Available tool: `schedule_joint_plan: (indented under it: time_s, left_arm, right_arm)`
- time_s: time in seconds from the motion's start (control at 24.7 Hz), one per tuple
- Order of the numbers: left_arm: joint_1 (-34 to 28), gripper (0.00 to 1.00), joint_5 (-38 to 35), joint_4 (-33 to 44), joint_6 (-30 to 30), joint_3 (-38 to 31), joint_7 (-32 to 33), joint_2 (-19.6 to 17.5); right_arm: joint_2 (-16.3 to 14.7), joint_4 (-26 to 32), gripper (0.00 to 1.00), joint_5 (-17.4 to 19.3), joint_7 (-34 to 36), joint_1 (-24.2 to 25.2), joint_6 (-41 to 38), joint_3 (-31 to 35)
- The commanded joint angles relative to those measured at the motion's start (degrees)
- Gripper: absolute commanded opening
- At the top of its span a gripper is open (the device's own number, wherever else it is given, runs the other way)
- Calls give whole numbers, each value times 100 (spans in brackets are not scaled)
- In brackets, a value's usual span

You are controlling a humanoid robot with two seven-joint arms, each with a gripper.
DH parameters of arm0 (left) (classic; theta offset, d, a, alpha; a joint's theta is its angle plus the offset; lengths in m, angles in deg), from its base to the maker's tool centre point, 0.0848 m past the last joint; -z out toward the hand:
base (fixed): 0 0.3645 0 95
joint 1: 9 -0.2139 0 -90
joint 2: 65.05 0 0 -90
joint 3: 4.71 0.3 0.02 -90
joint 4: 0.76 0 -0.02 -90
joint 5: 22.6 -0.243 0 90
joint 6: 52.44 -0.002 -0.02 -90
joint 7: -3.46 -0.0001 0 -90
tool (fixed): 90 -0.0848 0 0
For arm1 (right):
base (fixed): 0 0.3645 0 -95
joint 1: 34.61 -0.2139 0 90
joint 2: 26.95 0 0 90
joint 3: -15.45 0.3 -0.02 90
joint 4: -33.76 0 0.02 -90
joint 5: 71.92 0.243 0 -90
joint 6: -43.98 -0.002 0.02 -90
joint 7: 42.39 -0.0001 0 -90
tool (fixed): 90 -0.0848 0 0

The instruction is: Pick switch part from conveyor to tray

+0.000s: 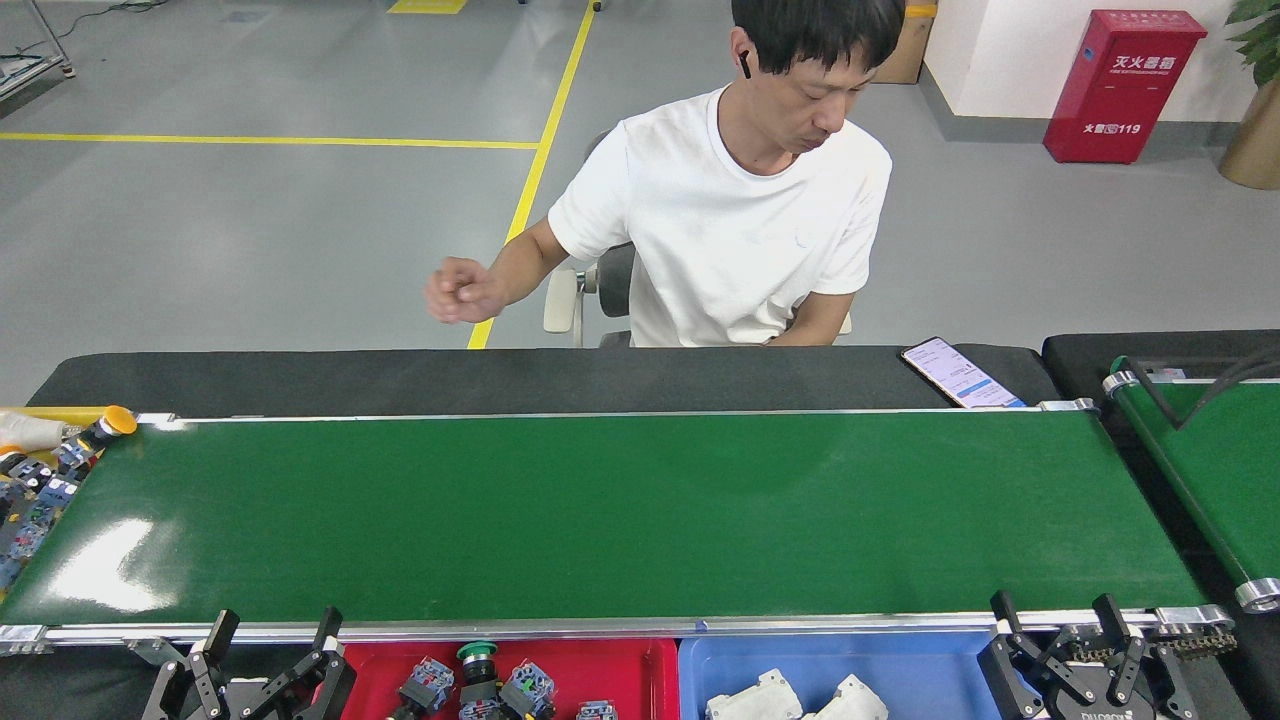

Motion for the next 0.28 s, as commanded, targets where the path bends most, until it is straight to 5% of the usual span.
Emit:
schedule_joint_plan:
  time_s: [0.0, 0.24]
  left_arm:
    - [-30, 100, -8, 48, 12, 22, -9, -19]
    - [-39, 100, 18, 40, -32, 127, -9, -45]
  right_arm:
    - [-37, 88, 100, -7, -20, 24, 12, 50]
    - [-81, 88, 100, 2, -20, 50, -58, 50]
